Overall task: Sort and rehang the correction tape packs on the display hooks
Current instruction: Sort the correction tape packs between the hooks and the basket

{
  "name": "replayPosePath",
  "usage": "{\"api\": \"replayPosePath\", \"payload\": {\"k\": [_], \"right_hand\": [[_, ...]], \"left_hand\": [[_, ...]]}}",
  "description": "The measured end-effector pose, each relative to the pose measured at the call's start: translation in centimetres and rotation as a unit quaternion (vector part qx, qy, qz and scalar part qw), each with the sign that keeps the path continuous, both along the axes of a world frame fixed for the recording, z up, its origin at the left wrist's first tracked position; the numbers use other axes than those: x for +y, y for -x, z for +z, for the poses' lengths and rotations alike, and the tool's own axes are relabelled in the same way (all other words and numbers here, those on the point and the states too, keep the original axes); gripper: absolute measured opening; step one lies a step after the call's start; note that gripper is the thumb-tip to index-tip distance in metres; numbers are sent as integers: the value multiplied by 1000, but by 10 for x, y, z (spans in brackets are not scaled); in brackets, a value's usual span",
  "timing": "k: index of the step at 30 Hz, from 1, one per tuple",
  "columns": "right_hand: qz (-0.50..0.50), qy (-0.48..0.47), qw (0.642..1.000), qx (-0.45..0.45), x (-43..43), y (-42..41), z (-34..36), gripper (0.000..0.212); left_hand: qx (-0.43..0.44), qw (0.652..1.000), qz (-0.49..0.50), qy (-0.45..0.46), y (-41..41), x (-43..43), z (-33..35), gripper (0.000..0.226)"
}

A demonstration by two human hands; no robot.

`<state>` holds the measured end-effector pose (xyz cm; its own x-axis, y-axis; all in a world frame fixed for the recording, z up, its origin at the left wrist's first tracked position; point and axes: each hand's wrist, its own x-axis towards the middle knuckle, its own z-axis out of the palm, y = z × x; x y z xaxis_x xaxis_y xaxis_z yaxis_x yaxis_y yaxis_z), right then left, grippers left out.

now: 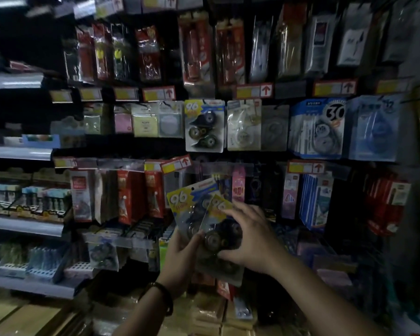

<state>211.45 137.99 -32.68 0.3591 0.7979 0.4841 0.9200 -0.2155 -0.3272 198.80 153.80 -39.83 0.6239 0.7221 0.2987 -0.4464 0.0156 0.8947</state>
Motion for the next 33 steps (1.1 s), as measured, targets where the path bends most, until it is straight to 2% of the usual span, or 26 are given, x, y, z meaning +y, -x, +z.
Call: {"api": "replayPosePath", "payload": {"k": [2,7,11,15,17,23,28,33], "right_hand": [[15,8,999,-30,4,-4,7,112],[5,-21,992,-122,24,-9,26,126],[-1,-5,989,-146,40,-21,48,122],[-8,-18,980,-199,56,-33,81,120],[-20,-29,975,-220,68,-39,99,119],[-81,-8,958,-274,106,-60,139,118],[-119,-5,946,-301,140,-68,164,117],[-143,-3,920,-366,162,-74,187,111]], "left_hand": [[-13,1000,22,1,-2,5,14,43],[-64,997,13,39,-7,18,53,32],[-50,998,-28,38,-7,36,80,27],[-37,998,-56,13,-2,61,105,37],[-37,999,-25,-3,1,76,116,37],[-22,997,63,-31,1,118,140,16],[-43,990,119,-65,5,134,158,20],[-61,977,171,-113,9,140,168,24]]}}
